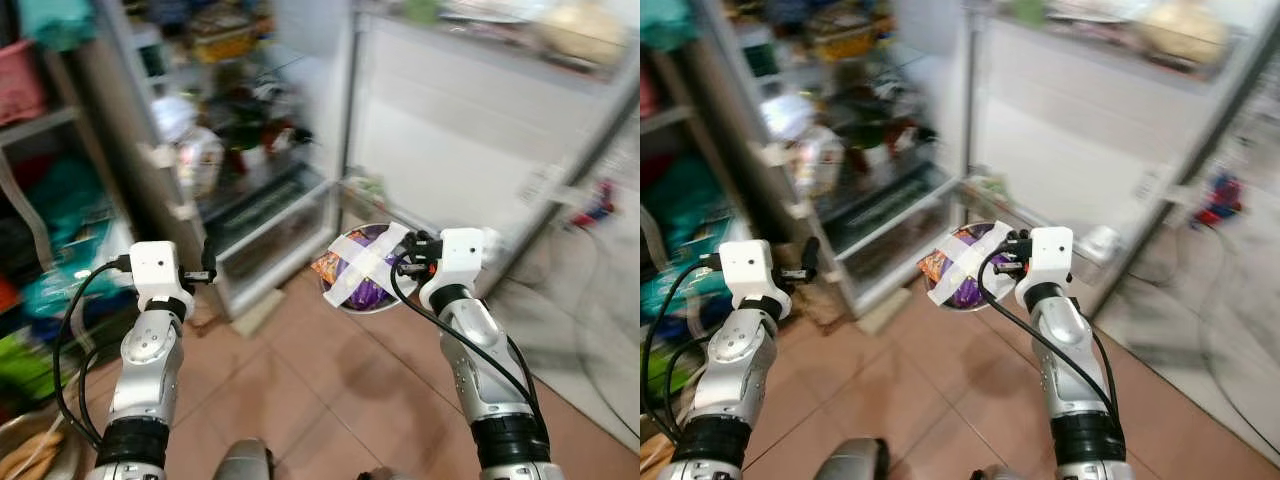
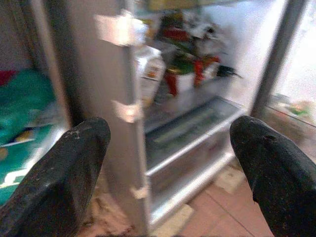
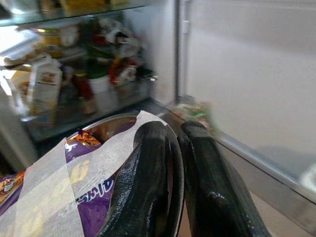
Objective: Restocking fridge
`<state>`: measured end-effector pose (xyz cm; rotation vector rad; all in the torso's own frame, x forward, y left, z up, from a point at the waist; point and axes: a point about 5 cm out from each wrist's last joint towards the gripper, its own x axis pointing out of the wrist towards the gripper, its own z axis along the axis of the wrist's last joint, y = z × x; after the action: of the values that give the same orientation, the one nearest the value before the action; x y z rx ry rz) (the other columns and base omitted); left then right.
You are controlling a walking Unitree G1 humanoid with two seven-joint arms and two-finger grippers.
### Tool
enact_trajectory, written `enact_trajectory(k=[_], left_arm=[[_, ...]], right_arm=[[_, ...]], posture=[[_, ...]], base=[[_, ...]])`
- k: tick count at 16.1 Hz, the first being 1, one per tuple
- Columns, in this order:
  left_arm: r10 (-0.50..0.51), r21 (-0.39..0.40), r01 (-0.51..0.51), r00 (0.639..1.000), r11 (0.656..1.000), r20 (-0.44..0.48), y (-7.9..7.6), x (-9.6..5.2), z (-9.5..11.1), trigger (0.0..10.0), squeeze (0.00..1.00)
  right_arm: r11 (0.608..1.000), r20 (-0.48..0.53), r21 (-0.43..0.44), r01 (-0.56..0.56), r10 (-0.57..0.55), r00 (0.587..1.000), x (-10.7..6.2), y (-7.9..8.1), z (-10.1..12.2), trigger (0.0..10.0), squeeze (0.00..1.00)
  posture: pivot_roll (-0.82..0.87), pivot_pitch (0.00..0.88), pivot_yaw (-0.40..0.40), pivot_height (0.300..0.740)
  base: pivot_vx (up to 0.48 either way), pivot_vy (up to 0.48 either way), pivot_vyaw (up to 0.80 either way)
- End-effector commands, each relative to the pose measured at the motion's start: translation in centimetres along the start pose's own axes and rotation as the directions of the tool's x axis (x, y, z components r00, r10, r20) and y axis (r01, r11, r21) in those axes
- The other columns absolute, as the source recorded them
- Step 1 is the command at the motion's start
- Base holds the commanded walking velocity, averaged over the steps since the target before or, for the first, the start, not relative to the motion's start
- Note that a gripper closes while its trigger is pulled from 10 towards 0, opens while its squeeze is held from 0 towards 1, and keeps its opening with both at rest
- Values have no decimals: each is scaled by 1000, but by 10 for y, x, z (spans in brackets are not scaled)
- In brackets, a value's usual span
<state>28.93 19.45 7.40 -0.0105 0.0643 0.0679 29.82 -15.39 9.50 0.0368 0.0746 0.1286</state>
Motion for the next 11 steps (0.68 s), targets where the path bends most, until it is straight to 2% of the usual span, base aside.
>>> enact_trajectory(k=[1, 4, 11], left_arm=[[-8, 18, 8, 1000, 1000, 16, -3, -1, 5, 10000, 0], [-28, -8, 28, 999, 1000, 35, -6, -5, 5, 10000, 0], [-24, -21, 25, 999, 999, 27, -9, -11, 4, 10000, 0]], right_arm=[[1000, 32, 17, 8, -8, 999, 3, -2, 5, 10000, 0], [1000, 49, 23, 13, -15, 999, 5, -1, 7, 10000, 0], [999, 71, 30, 33, -35, 997, 9, -5, 9, 10000, 0]], posture=[[21, 12, -12, 740], [29, 10, -6, 740], [35, 15, 4, 740]], base=[[0, 0, 0], [0, 0, 0], [279, 0, 0]])
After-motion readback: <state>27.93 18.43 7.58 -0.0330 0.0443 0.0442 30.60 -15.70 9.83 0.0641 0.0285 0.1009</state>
